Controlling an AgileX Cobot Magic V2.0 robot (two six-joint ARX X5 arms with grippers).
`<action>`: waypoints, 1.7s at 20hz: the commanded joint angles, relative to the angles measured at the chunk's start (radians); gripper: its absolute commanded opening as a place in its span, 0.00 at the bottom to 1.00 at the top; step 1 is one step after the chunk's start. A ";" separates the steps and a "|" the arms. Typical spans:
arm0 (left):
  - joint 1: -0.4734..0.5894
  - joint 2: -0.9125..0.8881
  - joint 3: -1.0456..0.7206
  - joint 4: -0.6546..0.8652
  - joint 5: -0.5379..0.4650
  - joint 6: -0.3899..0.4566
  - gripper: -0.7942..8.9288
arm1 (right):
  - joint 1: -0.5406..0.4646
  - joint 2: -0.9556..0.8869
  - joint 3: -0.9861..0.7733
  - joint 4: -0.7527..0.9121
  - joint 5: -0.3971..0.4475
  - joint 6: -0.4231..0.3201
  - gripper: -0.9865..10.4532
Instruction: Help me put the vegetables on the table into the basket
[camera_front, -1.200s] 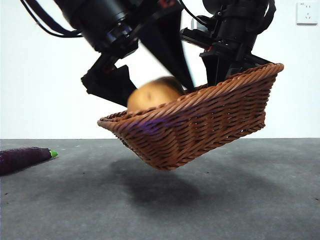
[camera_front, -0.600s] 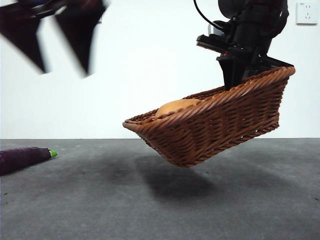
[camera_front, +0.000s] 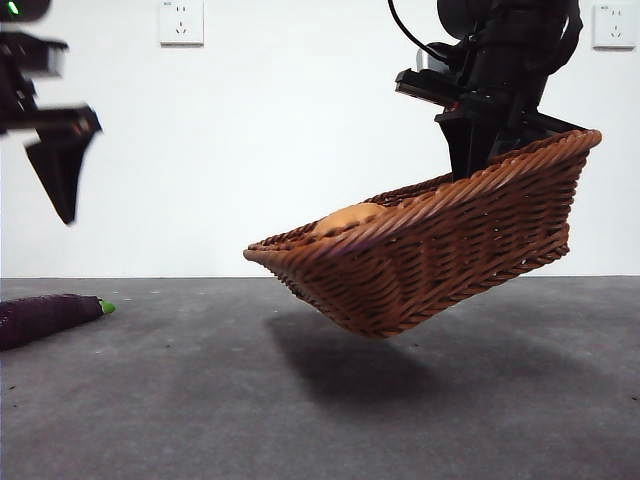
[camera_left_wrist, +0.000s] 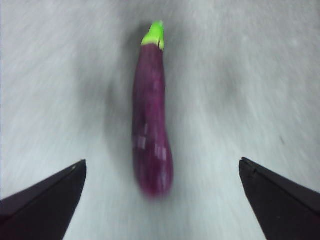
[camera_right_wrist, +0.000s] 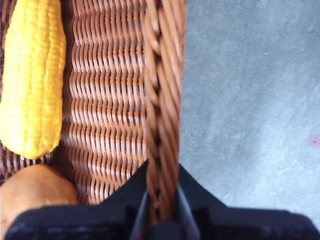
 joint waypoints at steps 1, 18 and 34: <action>0.006 0.088 -0.006 0.094 0.005 0.029 0.70 | 0.004 0.002 -0.005 0.007 -0.010 -0.004 0.08; 0.010 0.336 -0.006 0.182 0.000 0.055 0.07 | 0.004 0.002 -0.005 0.008 -0.010 -0.004 0.08; -0.145 -0.100 0.008 0.072 0.377 -0.051 0.07 | 0.004 0.002 -0.005 0.015 -0.010 -0.003 0.08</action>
